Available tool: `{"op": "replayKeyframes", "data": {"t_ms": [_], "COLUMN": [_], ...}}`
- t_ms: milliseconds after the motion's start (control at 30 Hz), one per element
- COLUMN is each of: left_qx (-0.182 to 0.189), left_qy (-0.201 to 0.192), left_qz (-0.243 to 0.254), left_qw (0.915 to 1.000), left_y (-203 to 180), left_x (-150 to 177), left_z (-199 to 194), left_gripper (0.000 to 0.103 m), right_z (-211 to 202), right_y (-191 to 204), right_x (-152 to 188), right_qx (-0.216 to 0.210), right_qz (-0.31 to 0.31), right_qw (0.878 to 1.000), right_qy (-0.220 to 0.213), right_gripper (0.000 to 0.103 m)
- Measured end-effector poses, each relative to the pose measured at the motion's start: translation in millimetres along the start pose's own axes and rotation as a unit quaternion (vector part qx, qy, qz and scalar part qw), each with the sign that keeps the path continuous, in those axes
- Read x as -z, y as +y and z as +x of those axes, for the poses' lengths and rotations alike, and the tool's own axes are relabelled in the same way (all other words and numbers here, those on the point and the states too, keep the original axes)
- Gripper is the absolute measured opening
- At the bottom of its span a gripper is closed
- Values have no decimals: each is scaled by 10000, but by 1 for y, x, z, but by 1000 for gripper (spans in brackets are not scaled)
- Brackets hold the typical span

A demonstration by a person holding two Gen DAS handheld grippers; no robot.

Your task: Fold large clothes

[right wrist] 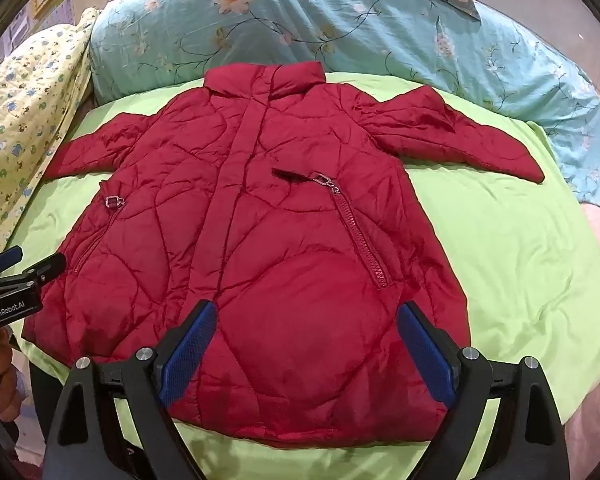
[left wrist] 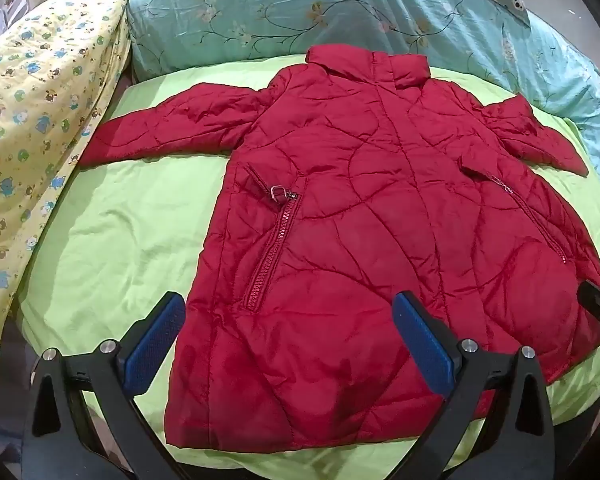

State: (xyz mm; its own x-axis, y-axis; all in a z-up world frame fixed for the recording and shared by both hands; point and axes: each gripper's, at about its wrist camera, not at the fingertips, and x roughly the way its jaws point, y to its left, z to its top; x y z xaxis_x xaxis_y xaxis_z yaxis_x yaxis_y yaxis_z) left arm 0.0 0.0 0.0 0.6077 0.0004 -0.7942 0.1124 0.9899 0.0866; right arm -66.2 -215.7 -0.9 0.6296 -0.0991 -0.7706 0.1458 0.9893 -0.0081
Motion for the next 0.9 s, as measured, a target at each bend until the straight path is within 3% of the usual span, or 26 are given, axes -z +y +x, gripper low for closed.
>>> {"op": "replayKeyframes", "data": {"t_ms": [900], "left_qx": [61], "left_qy": [14], "left_qz": [26], "left_qw": [10000], "left_y": [-2], "left_x": [-3], "left_z": [5], "left_gripper": [103], "right_z": [3], "right_y": [-3], "right_x": [-4], "right_qx": [4], "right_qz": [8], "right_qw": [10000], "right_qy": [-63], "right_gripper": [93]}}
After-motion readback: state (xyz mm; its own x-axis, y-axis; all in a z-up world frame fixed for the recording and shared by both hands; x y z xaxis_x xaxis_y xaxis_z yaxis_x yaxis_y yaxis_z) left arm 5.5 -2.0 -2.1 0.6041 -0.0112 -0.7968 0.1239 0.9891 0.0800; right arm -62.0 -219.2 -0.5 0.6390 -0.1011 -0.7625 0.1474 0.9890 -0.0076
